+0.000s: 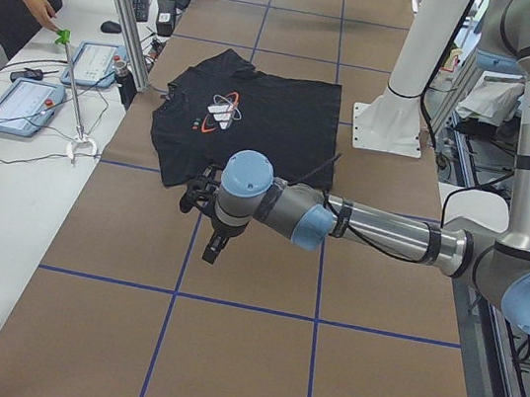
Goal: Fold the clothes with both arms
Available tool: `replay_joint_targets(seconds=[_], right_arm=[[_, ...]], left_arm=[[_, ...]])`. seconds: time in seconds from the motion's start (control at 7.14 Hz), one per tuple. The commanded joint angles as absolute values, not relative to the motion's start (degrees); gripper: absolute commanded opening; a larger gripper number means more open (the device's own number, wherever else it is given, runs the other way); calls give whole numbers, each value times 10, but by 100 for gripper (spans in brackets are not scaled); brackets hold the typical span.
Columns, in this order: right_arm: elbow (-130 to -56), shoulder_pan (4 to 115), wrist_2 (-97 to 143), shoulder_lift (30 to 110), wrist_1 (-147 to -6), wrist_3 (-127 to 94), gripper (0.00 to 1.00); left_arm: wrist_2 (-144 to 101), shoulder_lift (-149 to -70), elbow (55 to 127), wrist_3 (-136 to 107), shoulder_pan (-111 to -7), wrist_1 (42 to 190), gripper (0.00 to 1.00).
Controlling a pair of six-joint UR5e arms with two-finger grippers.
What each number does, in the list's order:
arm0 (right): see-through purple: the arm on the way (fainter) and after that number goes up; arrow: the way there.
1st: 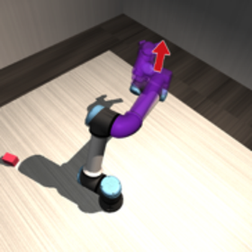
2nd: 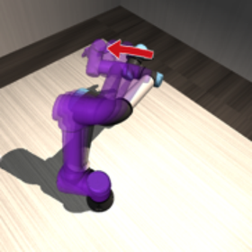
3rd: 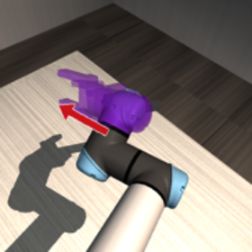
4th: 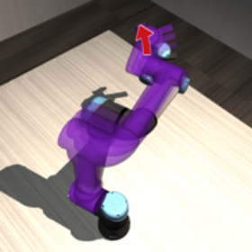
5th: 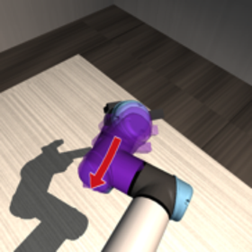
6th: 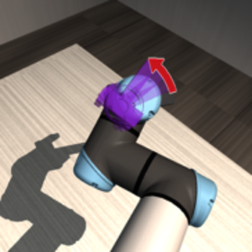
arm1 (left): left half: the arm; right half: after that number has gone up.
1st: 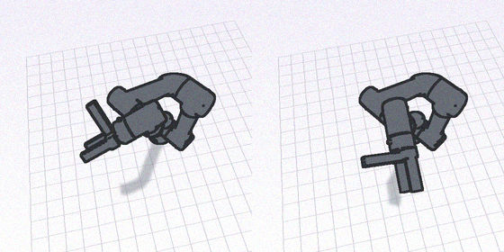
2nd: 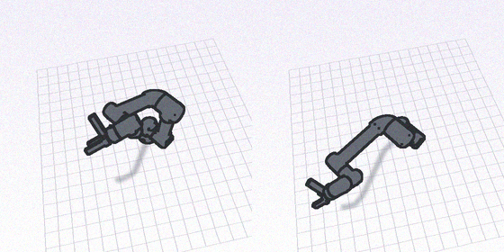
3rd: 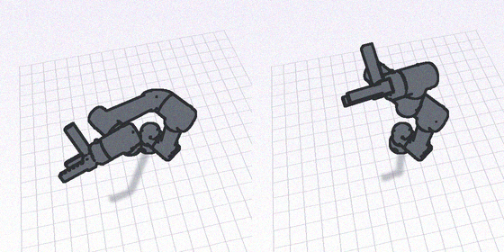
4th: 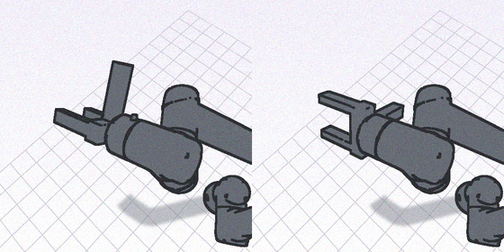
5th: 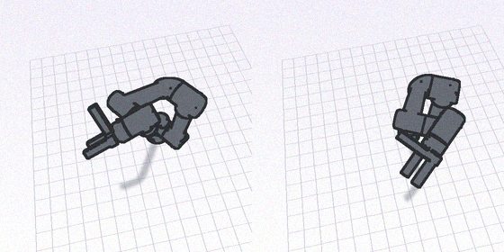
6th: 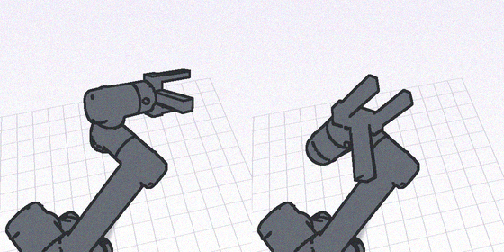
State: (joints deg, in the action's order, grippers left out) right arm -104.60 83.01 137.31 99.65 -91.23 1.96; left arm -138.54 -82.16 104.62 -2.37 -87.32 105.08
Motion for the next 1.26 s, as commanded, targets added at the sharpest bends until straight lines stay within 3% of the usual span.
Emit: replay_joint_targets(seconds=[0.0, 0.7, 1.12], right_arm=[[-1045, 850, 1373, 1001, -912, 21, 100], [-1047, 852, 1363, 1000, -910, 25, 100], [-1037, 798, 1365, 982, -829, -25, 100]], left_arm=[[-1387, -820, 1053, -24, -874, 1049, 100], [-1385, -810, 1062, -25, -874, 1055, 100], [-1387, -809, 1073, -32, -873, 1056, 100]])
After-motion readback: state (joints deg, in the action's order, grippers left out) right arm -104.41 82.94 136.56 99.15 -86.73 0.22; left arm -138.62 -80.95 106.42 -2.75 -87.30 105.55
